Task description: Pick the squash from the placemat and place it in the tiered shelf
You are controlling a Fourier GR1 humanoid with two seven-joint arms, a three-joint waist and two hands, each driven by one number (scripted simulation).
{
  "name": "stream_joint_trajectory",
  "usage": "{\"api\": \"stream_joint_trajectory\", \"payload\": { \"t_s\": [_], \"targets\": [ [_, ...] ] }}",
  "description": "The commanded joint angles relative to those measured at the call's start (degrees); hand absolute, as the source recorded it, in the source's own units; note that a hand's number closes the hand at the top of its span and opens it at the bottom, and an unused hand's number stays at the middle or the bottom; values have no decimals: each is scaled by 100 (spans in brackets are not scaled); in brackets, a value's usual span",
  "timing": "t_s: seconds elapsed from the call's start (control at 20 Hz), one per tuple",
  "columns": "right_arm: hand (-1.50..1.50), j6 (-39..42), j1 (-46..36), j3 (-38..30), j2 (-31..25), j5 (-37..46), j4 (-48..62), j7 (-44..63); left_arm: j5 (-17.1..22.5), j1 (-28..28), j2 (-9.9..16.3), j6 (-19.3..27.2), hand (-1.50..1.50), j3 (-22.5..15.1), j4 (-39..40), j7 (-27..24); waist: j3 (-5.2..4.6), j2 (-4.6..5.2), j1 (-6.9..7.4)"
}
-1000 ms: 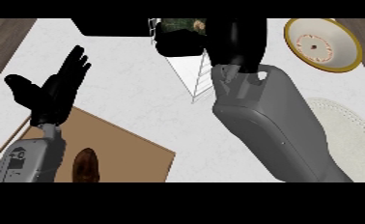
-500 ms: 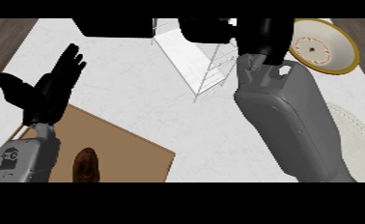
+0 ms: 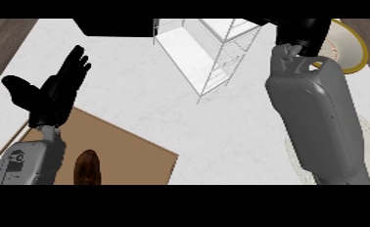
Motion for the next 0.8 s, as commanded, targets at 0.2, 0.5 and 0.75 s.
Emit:
{"api": "stream_joint_trajectory", "payload": {
  "t_s": [0.2, 0.5, 0.75],
  "targets": [
    [-150, 918, 543, -691, -265, -1493, -338, -186, 32, 69, 44, -15, 0, 100, -93, 91, 79, 80, -65],
    [-150, 2199, 1371, -1615, -1312, -2624, -1986, 181, 112, 84, 165, -129, 0, 247, -117, 61, 78, 54, -186],
    [-150, 2787, 1997, -2690, -1695, -4037, -2449, -231, -22, 91, -64, 13, 0, 148, 21, -115, 79, 74, -158]
  ]
}}
